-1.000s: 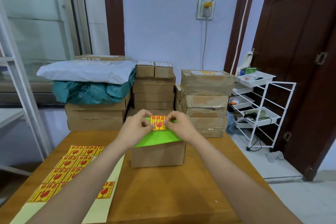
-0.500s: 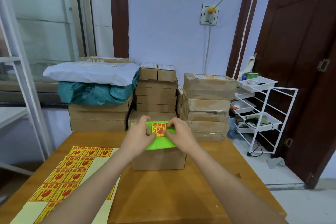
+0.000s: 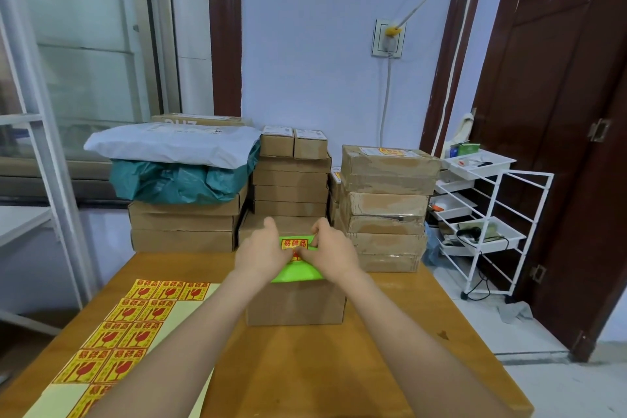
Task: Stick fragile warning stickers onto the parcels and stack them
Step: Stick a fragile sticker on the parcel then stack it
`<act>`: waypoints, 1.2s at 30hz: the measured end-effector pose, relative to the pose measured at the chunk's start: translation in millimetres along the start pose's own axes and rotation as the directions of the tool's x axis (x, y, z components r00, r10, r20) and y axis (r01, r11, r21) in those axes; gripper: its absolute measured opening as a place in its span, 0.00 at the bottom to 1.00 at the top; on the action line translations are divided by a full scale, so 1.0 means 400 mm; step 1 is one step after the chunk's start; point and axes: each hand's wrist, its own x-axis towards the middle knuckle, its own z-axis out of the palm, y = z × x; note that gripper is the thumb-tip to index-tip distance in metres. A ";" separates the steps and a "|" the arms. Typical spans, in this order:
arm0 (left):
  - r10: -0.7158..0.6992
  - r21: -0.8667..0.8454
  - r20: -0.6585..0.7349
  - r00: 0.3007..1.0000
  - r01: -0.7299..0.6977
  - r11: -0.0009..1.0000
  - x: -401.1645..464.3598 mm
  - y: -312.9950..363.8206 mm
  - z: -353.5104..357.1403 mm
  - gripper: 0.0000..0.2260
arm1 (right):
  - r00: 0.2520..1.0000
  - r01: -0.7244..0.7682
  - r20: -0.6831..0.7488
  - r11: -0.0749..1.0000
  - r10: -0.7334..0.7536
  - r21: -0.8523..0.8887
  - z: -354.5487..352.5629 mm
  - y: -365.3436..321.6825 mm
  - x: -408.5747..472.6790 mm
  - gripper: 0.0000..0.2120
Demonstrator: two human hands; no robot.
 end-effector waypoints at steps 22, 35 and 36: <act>0.022 -0.193 -0.101 0.995 -0.041 0.980 -0.014 -0.068 0.006 0.18 | 0.997 -0.003 -0.076 0.993 0.012 0.121 -0.009 0.029 -0.011 0.10; -0.160 -0.549 -0.373 0.914 -0.078 0.832 -0.159 -0.144 0.070 0.02 | 0.925 -0.009 -0.312 0.833 0.217 0.553 0.035 0.141 -0.122 0.08; -0.226 -0.623 -0.339 0.913 -0.038 0.781 -0.162 -0.148 0.083 0.03 | 0.911 -0.047 -0.292 0.779 0.290 0.626 0.045 0.146 -0.129 0.09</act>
